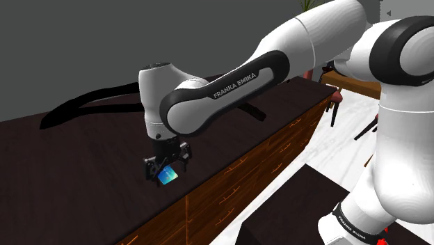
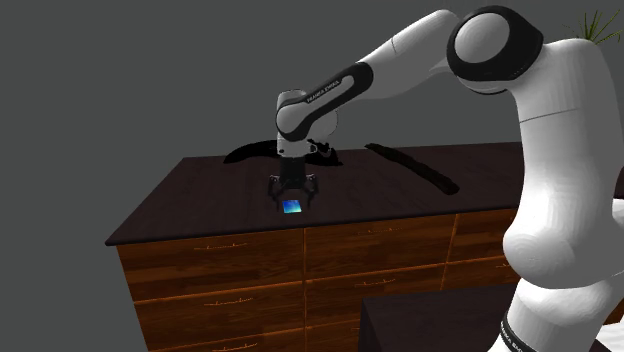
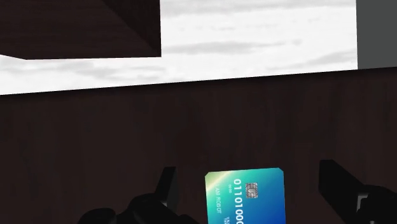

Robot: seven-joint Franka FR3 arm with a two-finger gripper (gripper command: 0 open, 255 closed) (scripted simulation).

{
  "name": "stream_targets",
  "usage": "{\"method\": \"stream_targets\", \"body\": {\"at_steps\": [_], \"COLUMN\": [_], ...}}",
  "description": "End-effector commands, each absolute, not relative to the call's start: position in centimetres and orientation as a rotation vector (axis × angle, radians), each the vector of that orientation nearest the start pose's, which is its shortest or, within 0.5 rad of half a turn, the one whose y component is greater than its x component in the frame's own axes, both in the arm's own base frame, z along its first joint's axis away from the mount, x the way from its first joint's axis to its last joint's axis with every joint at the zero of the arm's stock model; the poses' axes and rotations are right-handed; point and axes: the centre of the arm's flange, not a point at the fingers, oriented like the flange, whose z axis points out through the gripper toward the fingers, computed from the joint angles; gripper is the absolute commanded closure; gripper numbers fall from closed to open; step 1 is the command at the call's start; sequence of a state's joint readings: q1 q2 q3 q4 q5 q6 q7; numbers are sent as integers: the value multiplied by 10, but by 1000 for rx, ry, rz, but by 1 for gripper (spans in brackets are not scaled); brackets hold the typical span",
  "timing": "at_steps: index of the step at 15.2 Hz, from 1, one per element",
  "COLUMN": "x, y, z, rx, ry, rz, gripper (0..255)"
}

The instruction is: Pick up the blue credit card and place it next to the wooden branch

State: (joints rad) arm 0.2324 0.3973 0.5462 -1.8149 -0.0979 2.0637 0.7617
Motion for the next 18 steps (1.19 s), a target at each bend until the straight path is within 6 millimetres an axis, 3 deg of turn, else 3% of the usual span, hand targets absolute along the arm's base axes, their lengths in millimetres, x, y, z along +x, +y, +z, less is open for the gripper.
{"method": "stream_targets", "body": {"at_steps": [1, 8, 9, 18], "x": [466, 466, 466, 466], "y": [419, 419, 419, 419], "z": [336, 336, 336, 336], "rx": [-3107, -3108, -3108, -3107], "ry": [-64, -64, -64, -64], "rz": [227, 227, 227, 227], "gripper": [0, 0, 255, 255]}}
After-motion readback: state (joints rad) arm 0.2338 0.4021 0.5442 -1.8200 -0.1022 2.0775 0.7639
